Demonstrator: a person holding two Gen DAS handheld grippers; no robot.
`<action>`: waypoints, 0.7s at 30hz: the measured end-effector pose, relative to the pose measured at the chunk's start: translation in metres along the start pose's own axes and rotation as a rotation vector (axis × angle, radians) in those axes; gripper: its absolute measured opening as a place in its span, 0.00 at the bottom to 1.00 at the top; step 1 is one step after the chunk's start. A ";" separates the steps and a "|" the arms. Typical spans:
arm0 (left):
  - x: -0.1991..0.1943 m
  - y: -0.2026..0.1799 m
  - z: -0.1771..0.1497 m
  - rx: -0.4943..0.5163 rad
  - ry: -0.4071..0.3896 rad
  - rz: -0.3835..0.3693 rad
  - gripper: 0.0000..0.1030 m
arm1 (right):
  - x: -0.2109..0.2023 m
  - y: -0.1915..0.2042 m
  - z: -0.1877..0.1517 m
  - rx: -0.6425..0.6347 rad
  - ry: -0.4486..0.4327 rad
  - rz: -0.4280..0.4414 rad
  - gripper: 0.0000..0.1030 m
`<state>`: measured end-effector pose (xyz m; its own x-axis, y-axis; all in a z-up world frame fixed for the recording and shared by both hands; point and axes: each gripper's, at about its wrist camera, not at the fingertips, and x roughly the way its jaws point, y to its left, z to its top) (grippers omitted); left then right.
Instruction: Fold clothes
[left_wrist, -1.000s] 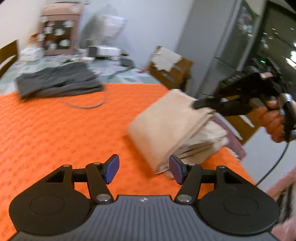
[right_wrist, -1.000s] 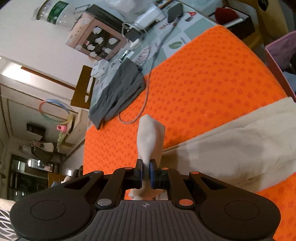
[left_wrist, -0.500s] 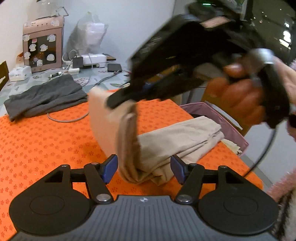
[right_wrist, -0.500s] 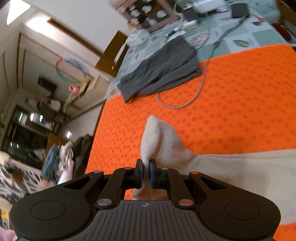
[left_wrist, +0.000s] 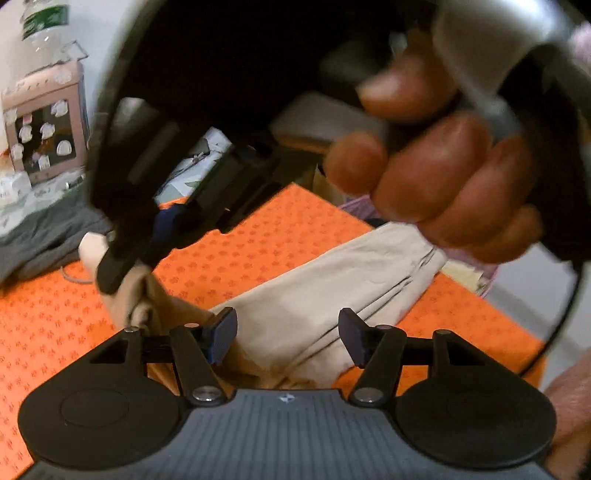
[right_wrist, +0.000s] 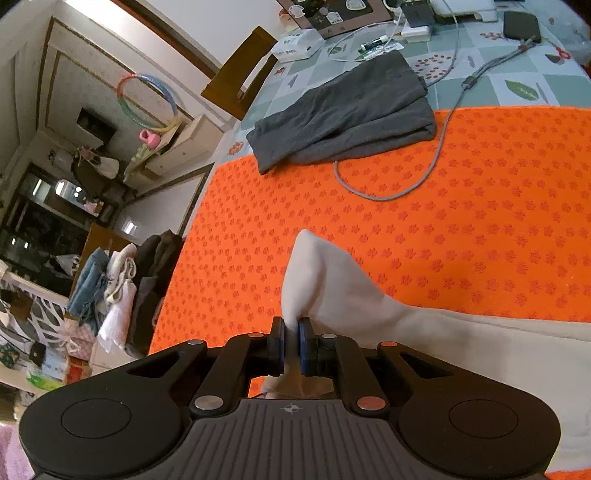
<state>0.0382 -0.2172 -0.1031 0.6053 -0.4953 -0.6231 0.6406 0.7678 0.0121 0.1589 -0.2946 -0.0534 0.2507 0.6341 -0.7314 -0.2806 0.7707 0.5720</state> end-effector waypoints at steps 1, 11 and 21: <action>0.003 -0.005 0.000 0.022 0.002 0.011 0.65 | 0.000 0.001 0.000 -0.006 -0.001 -0.005 0.10; 0.023 -0.040 -0.019 0.282 0.047 0.110 0.62 | -0.004 -0.009 0.002 -0.011 0.003 -0.012 0.10; -0.006 -0.022 -0.028 0.194 0.050 0.236 0.63 | -0.006 -0.008 0.000 -0.043 -0.014 -0.026 0.10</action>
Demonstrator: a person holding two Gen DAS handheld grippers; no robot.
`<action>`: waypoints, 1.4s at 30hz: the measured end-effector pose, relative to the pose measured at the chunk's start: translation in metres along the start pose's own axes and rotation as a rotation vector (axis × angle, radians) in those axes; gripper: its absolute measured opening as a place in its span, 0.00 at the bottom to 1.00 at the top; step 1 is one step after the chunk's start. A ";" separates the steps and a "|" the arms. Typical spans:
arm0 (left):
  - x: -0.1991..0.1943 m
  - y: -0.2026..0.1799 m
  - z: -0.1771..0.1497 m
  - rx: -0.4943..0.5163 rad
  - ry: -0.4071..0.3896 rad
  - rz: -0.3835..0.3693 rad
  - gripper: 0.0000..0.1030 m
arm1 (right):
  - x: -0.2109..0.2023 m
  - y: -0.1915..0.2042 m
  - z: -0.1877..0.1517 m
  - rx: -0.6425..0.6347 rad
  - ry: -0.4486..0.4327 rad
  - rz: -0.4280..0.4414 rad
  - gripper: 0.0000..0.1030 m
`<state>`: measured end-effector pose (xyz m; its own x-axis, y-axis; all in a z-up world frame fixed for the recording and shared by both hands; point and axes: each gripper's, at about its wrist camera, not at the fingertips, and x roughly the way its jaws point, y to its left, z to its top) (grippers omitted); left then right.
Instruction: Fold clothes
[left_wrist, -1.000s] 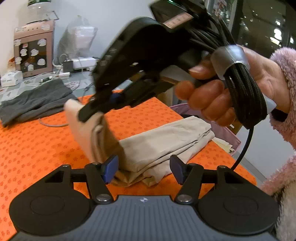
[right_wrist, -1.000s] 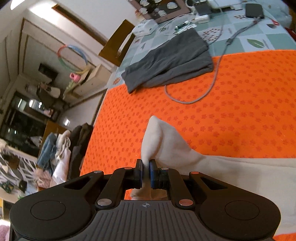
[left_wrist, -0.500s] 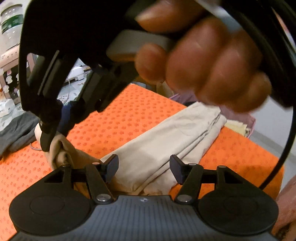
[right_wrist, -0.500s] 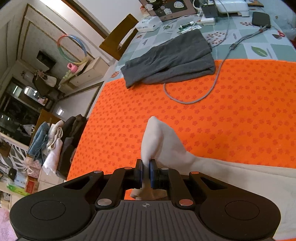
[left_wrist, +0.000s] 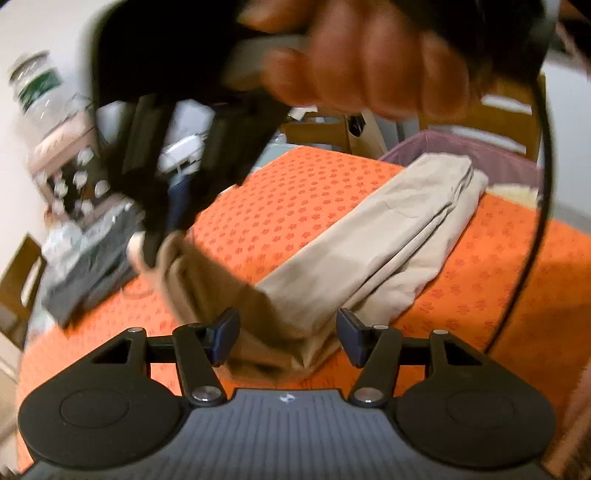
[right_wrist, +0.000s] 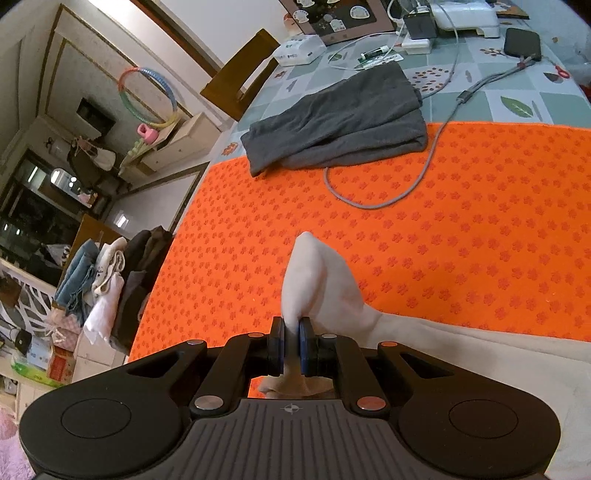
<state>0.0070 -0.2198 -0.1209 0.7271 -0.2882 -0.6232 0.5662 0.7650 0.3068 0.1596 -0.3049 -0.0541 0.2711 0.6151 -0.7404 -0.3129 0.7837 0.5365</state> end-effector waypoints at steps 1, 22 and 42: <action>-0.004 0.003 -0.001 0.000 -0.007 -0.003 0.64 | 0.001 -0.001 0.001 0.008 -0.002 0.004 0.10; -0.017 0.131 -0.055 -0.450 0.033 0.093 0.60 | 0.029 0.014 -0.005 -0.032 0.039 0.054 0.10; 0.065 0.113 -0.060 0.133 -0.017 -0.152 0.48 | 0.012 0.010 -0.008 -0.078 0.025 0.125 0.19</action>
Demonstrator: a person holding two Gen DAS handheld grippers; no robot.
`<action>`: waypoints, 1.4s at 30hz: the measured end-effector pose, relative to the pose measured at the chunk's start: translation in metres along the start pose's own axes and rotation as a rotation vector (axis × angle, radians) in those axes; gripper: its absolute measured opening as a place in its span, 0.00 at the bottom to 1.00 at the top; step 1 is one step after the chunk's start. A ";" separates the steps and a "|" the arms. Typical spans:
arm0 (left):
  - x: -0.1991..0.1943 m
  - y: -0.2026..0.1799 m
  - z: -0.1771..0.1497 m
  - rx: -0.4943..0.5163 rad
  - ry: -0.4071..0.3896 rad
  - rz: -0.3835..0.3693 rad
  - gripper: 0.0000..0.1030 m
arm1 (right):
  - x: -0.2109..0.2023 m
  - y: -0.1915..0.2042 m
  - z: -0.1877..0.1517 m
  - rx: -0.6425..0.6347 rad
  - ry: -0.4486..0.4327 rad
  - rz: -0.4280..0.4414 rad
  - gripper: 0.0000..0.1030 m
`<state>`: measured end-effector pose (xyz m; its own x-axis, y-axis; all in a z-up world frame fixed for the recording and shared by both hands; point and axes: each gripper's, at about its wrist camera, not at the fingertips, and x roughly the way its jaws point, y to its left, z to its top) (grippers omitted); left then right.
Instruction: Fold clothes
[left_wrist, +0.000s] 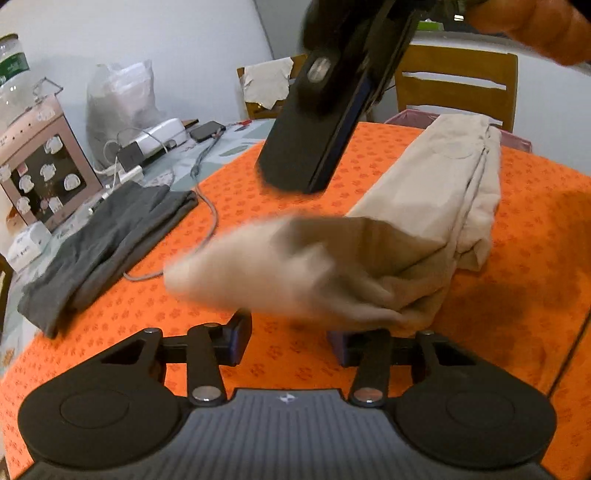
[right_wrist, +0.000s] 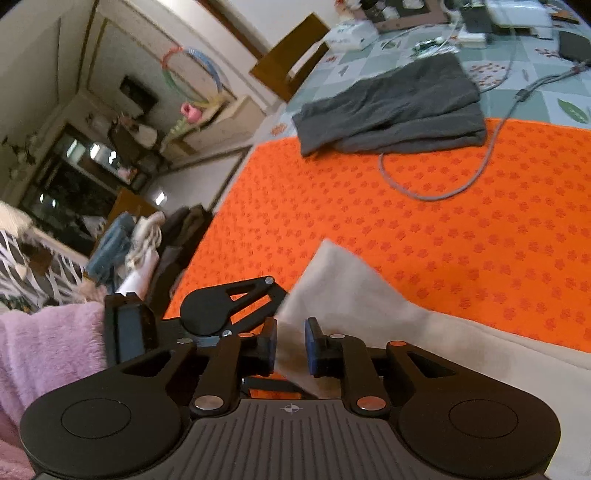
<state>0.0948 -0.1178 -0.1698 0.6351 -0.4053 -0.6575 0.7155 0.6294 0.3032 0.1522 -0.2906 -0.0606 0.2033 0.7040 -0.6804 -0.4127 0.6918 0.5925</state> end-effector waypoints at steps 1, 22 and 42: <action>0.000 0.002 -0.001 0.001 0.000 0.005 0.47 | -0.006 -0.004 -0.001 0.012 -0.017 0.004 0.19; -0.017 0.014 -0.002 -0.022 -0.004 0.047 0.47 | 0.044 -0.038 -0.061 0.034 0.130 -0.148 0.15; -0.021 -0.014 0.037 0.081 -0.112 -0.019 0.47 | -0.032 -0.095 -0.041 0.400 -0.201 0.043 0.45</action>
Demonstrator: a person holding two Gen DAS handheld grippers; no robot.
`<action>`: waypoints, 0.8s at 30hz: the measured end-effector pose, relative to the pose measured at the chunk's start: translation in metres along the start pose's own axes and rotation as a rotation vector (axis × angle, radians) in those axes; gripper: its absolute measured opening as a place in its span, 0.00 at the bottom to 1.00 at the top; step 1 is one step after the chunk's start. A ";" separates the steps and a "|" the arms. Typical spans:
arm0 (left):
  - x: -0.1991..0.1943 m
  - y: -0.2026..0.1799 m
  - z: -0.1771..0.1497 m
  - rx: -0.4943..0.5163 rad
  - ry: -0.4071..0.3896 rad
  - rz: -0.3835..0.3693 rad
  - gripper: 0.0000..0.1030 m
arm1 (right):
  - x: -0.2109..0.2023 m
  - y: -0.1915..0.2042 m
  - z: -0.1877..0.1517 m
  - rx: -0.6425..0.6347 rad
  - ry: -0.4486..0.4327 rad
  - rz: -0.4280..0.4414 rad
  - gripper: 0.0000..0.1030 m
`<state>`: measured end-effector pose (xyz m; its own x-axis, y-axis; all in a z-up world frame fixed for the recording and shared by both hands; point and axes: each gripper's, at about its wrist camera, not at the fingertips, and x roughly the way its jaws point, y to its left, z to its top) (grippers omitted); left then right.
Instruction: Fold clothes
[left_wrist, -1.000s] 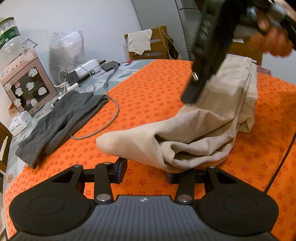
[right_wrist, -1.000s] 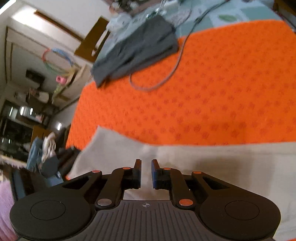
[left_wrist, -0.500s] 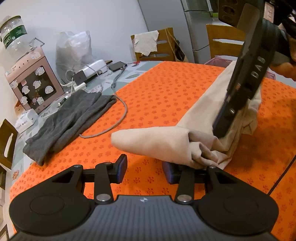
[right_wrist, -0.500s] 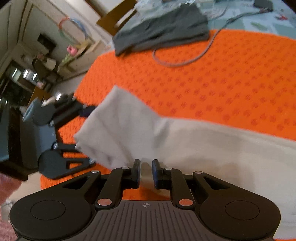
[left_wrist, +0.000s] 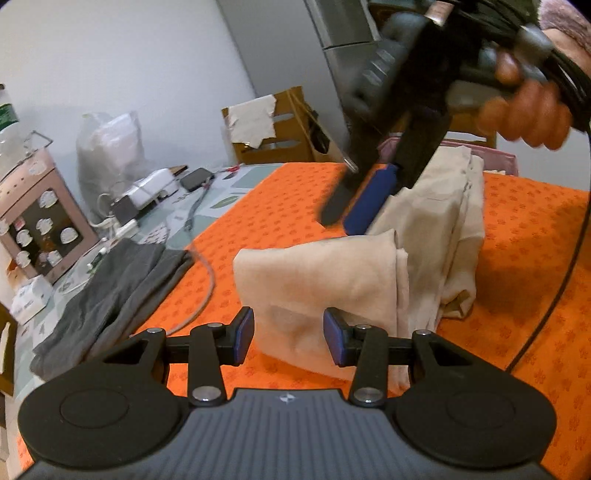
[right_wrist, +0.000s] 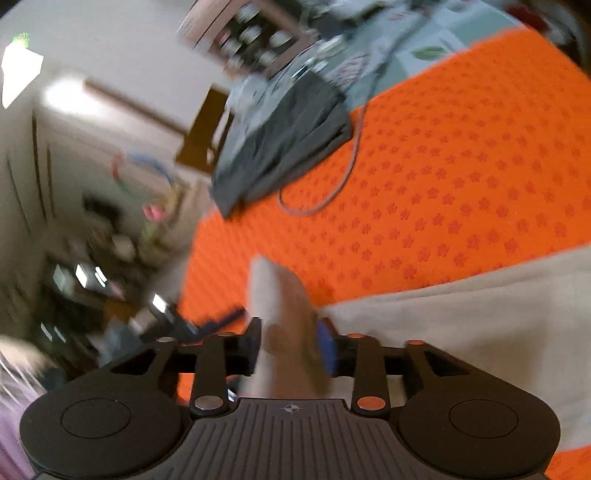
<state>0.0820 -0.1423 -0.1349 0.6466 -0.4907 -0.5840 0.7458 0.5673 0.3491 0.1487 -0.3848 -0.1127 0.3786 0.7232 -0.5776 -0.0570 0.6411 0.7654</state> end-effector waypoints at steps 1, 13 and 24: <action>0.002 -0.001 0.001 0.002 0.001 -0.004 0.47 | 0.000 -0.005 0.002 0.040 -0.003 0.028 0.50; 0.005 -0.007 0.008 -0.016 -0.009 -0.002 0.47 | 0.033 -0.017 -0.013 0.018 0.095 -0.033 0.12; -0.006 -0.016 0.037 -0.044 -0.065 -0.047 0.47 | -0.052 -0.041 -0.001 0.085 -0.051 -0.056 0.12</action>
<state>0.0724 -0.1729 -0.1097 0.6214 -0.5585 -0.5496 0.7686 0.5708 0.2890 0.1302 -0.4483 -0.1148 0.4259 0.6711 -0.6068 0.0439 0.6546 0.7547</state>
